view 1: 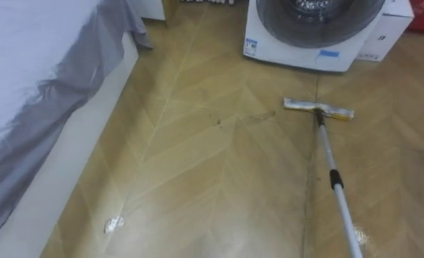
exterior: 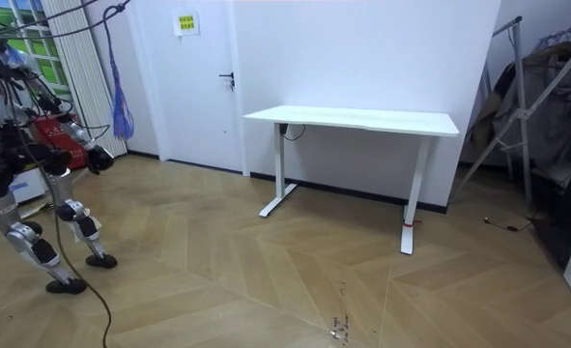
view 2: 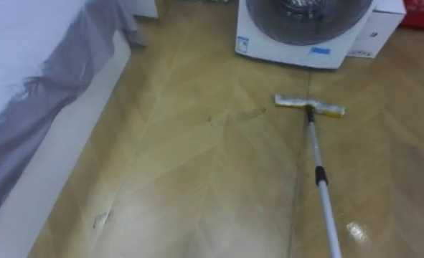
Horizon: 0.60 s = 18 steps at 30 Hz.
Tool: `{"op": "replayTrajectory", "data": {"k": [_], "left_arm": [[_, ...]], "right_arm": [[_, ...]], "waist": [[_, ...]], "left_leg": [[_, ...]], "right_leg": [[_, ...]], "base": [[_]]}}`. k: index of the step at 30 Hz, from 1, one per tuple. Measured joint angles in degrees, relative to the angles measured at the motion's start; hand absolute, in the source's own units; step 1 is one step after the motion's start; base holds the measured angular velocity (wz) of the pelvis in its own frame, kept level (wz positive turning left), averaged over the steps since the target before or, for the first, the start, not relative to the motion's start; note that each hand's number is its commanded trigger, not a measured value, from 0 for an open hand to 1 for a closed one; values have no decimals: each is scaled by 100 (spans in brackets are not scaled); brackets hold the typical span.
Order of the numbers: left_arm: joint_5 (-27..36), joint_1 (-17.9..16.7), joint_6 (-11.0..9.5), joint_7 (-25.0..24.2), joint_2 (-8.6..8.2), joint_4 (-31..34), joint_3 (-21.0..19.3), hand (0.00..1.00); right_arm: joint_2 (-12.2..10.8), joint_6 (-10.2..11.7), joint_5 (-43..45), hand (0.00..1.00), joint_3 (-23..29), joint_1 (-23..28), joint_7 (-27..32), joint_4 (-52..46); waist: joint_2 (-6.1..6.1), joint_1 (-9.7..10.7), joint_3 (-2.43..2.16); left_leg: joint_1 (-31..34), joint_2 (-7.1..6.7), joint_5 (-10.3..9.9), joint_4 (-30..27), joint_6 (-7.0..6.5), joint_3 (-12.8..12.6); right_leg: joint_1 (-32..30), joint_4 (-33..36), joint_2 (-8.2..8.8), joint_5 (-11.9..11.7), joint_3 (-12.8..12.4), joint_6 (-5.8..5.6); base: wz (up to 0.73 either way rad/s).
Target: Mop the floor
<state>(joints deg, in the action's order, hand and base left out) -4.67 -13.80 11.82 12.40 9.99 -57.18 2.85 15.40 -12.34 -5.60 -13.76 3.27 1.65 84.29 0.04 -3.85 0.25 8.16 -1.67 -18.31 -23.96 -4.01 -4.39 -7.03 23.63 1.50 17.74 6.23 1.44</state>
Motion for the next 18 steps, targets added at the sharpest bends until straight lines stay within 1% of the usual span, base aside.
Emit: {"op": "replayTrajectory", "data": {"k": [1,2,3,4,5,7,9,11,12,13,16,18], "left_arm": [[-3,-56,40,27,-2,-1,-70,0],[-6,-62,64,49,-11,-5,-91,0],[-72,-49,86,55,-27,-15,-101,0],[-194,-38,89,54,-32,-17,-110,0],[-258,-42,88,53,-38,-23,-147,0],[-399,-62,157,47,-55,-59,-282,0],[-404,-62,202,28,-98,-74,-290,0],[-406,-66,206,-30,-168,-74,-295,0],[-422,-64,206,-75,-209,-76,-334,0],[-465,-60,206,-83,-258,-100,-435,0],[-509,-37,206,-179,-282,-225,-595,0],[-505,4,205,-203,-283,-250,-641,0]], "right_arm": [[-48,-43,103,100,14,8,-33,-2],[-60,-57,118,100,17,15,-56,-3],[-80,-107,169,100,41,22,-84,-6],[-103,-173,266,100,95,24,-121,-69],[-121,-196,337,100,159,40,-146,-119],[-196,-219,380,100,181,146,-252,-193],[-218,-228,381,100,185,180,-341,-206],[-218,-267,387,100,205,202,-376,-265],[-224,-273,387,100,214,227,-402,-331],[-235,-273,389,100,248,228,-435,-356],[-316,-273,523,100,466,242,-439,-413],[-375,-272,524,100,505,234,-439,-430]], "waist": [[-47,34,-24],[-62,49,-27],[-107,70,-38],[-158,80,-35],[-184,79,-29],[-259,75,-5],[-293,69,-4],[-287,61,-5],[-286,59,-6],[-283,59,-5],[-275,75,3],[-260,75,12]], "left_leg": [[-194,3,33,151,34,3],[-276,5,40,200,44,10],[-399,4,58,257,72,26],[-496,-3,76,325,98,36],[-567,-4,96,378,107,41],[-901,0,122,541,124,38],[-1035,8,121,576,125,39],[-1097,17,121,613,126,40],[-1115,47,121,625,126,37],[-1125,49,121,629,126,29],[-1164,58,121,632,126,2],[-1209,62,120,634,127,1]], "right_leg": [[180,-131,-14,-12,13,20],[261,-180,-26,-15,18,25],[380,-272,-44,-23,15,40],[472,-344,-61,-33,15,57],[554,-418,-70,-41,18,71],[885,-623,-107,-66,-7,98],[1044,-723,-127,-78,-26,105],[1108,-780,-136,-97,-49,101],[1115,-782,-137,-100,-60,97],[1118,-782,-138,-104,-70,95],[1154,-784,-148,-111,-99,94],[1206,-795,-154,-111,-115,94]], "base": [[0],[0],[0],[0],[0],[-6],[-6],[-7],[-6],[-5],[-4],[0]]}}
